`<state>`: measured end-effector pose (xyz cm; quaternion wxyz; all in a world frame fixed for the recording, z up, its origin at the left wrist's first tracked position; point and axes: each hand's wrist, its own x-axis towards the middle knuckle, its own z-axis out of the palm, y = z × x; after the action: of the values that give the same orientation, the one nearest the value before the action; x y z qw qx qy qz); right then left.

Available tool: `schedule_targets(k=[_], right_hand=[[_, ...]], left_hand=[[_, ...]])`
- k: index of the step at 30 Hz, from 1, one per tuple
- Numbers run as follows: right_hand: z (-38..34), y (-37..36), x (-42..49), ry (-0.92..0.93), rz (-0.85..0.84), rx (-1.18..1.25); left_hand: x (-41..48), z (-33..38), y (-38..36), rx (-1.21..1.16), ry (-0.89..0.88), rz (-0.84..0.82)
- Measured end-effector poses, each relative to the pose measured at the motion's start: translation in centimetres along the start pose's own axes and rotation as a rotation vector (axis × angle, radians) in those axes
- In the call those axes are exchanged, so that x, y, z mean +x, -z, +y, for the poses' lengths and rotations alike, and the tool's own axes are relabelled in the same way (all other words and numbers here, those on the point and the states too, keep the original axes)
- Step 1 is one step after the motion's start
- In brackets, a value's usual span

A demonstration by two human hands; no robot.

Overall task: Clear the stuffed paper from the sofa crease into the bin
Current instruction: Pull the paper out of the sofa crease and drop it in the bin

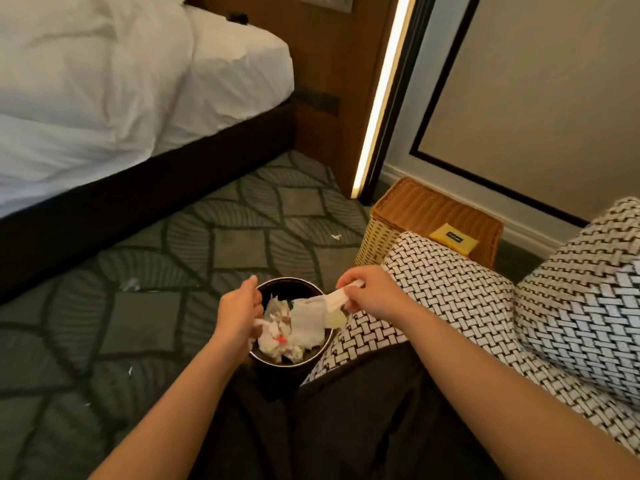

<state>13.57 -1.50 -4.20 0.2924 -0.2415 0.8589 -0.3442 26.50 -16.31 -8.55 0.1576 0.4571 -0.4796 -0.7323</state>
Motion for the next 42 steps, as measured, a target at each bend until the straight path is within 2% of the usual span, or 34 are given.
schedule_targets(k=[5,12,15,19,26,32,34,36,38,42], right_hand=[[1.6,-1.4,4.9,-0.041,-0.005,-0.167],[4.3,-5.9,10.9,-0.197,-0.019,-0.503],[5.9,-8.5,13.2,-0.279,-0.016,-0.554],[7.9,-11.4,16.2,-0.306,-0.073,-0.567],[10.0,-14.7,19.5,-0.348,-0.382,-0.756],[11.1,-18.3,20.5,-0.311,-0.569,-0.615],[11.1,-19.0,20.6,-0.275,-0.707,-0.591],[10.3,-18.9,20.2,-0.283,-0.757,-0.561],[10.6,-18.8,20.6,-0.274,-0.736,-0.529],[10.4,-17.4,20.5,-0.313,-0.512,-0.434]], left_hand=[[5.8,-0.9,0.1,0.049,0.030,0.087],[11.3,-2.2,-2.0,0.400,-0.005,0.104],[13.4,-3.2,-2.5,0.656,0.047,-0.043],[16.8,-4.5,-2.7,0.836,0.255,-0.283],[19.7,-5.1,-3.8,1.207,0.275,-0.474],[20.9,-5.8,-3.1,1.384,0.192,-0.571],[21.5,-6.0,-2.3,1.421,0.196,-0.584],[21.8,-5.9,-1.6,1.457,0.189,-0.580],[22.1,-6.0,-1.1,1.465,0.172,-0.577],[21.5,-5.9,-0.6,1.456,0.097,-0.534]])
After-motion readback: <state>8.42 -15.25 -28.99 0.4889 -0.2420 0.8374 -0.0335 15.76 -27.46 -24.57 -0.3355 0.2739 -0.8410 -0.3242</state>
